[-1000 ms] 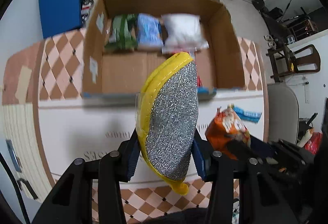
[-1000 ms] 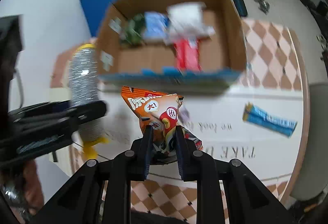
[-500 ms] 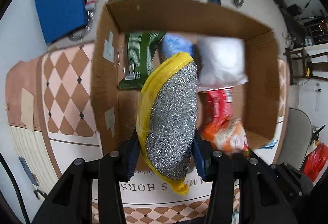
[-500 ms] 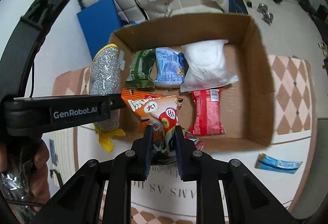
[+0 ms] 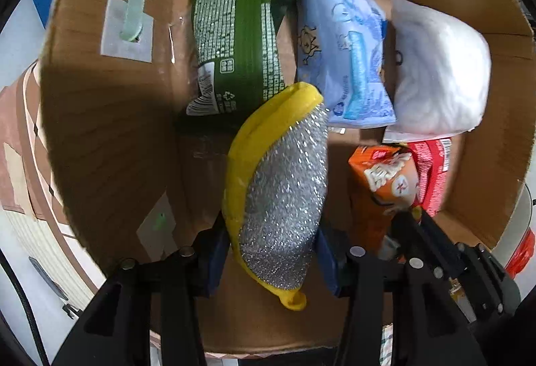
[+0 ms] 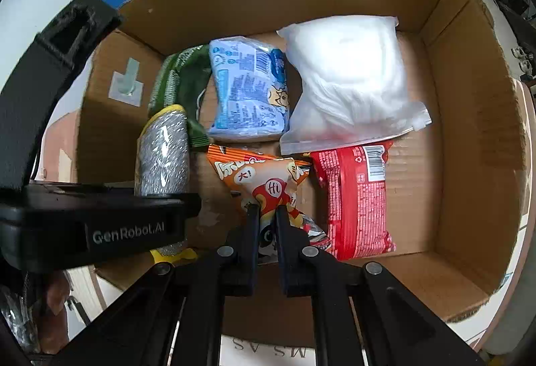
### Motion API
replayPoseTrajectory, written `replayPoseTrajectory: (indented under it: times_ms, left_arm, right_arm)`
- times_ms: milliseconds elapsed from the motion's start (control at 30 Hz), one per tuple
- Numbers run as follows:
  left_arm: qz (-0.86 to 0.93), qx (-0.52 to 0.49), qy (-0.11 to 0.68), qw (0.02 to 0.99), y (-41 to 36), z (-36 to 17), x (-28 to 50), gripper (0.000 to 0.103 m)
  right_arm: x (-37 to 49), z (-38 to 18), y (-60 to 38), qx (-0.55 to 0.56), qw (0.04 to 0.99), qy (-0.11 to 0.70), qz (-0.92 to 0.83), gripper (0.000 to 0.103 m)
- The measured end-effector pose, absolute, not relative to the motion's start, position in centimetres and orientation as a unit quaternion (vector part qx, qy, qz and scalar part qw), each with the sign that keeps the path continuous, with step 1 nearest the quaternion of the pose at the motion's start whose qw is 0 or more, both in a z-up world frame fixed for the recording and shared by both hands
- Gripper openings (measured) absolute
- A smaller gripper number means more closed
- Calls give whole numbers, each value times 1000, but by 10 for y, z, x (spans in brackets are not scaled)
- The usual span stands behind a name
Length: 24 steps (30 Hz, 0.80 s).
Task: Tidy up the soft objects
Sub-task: 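Carry sponge and panda bag into the box and open both tools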
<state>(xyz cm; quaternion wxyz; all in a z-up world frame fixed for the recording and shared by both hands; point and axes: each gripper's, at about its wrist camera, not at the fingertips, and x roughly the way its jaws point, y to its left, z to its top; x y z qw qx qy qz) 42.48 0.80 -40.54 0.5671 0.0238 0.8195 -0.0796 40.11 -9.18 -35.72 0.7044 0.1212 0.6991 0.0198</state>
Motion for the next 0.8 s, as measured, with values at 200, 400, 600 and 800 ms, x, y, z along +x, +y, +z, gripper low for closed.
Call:
replayPoseTrajectory:
  times_ms: [200, 400, 600, 800]
  left_arm:
    - [-80, -29, 826, 558, 27, -407, 428, 46]
    - [-79, -28, 810, 581, 37, -386, 425, 66]
    - [-70, -36, 786, 613, 55, -357, 418, 90]
    - [-66, -37, 756, 650, 64, -318, 398, 98]
  right_arm:
    - [406, -364, -92, 124, 697, 706, 16, 11]
    - [408, -356, -88, 124, 696, 707, 18, 23]
    - [404, -336, -89, 115, 705, 699, 18, 54]
    - [394, -312, -92, 102, 713, 693, 25, 97]
